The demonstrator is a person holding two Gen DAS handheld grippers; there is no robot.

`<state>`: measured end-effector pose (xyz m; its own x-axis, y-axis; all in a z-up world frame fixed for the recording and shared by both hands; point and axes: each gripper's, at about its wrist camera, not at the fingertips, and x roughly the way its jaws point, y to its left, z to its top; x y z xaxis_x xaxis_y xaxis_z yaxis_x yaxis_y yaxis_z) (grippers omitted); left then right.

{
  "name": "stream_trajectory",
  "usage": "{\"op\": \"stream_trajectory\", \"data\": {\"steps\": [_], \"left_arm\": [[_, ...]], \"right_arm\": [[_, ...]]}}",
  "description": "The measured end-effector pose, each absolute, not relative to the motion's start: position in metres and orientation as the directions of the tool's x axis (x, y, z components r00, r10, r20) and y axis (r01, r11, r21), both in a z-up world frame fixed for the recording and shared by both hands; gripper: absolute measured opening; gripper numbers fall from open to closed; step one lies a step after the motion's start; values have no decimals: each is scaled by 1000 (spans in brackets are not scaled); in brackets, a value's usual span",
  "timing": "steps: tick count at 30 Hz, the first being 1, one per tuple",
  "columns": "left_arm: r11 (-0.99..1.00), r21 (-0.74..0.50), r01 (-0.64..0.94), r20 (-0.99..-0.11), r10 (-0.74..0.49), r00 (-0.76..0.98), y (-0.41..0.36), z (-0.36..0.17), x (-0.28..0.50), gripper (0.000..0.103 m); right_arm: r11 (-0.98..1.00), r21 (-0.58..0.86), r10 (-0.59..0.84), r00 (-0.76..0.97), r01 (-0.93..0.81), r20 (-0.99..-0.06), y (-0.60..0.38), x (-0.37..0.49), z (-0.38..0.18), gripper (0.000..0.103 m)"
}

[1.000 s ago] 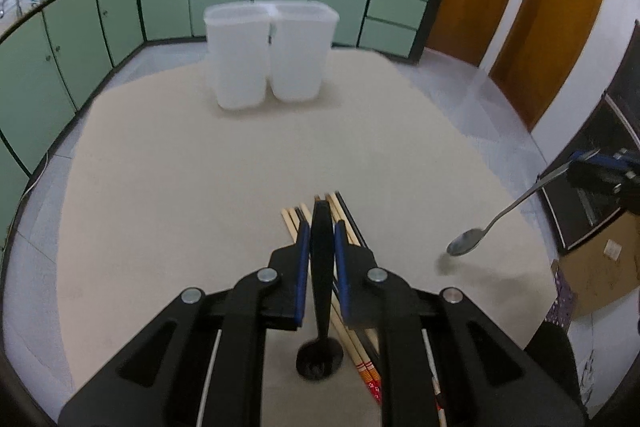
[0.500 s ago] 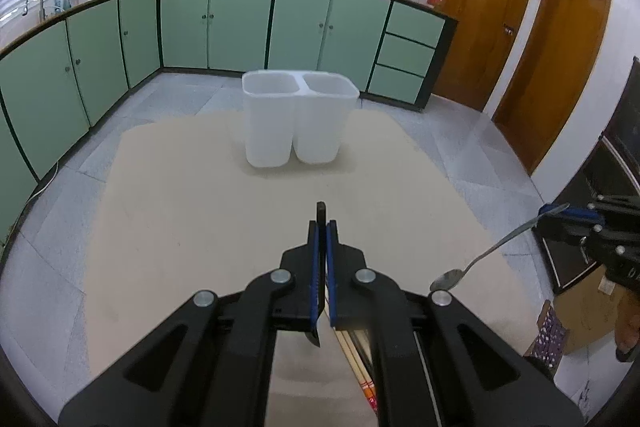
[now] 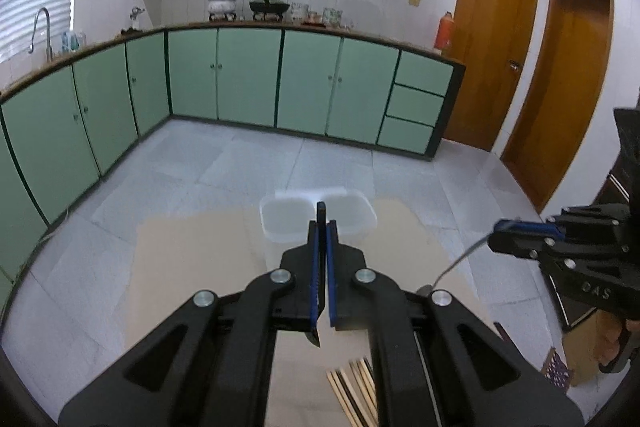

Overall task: Organize utensils
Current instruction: 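Lower the black spoon into the white holder while the right tool drops the silver spoon in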

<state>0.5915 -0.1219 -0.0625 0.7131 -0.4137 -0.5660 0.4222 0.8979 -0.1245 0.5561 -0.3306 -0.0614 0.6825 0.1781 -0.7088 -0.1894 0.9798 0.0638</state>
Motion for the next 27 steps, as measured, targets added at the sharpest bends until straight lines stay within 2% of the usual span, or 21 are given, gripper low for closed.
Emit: {"op": "stream_trajectory", "data": {"steps": [5,10,21,27], "left_arm": [[905,-128,407,-529,-409,744,-134,-40,631,2],[907,-147,396,-508,-412,756,-146,-37,670,2],[912,-147,383,-555,-396,731,-154,-98,717,2],[913,-141,382,-584,-388,713,-150,-116,726,3]], "right_arm": [[985,57,155,700,-161,-697,-331,612,-41,9],[990,37,124,700,-138,-703,-329,658,-49,9],[993,38,100,624,-112,-775,-331,700,-118,9],[993,43,101,596,-111,-796,-332,699,-136,10]]}}
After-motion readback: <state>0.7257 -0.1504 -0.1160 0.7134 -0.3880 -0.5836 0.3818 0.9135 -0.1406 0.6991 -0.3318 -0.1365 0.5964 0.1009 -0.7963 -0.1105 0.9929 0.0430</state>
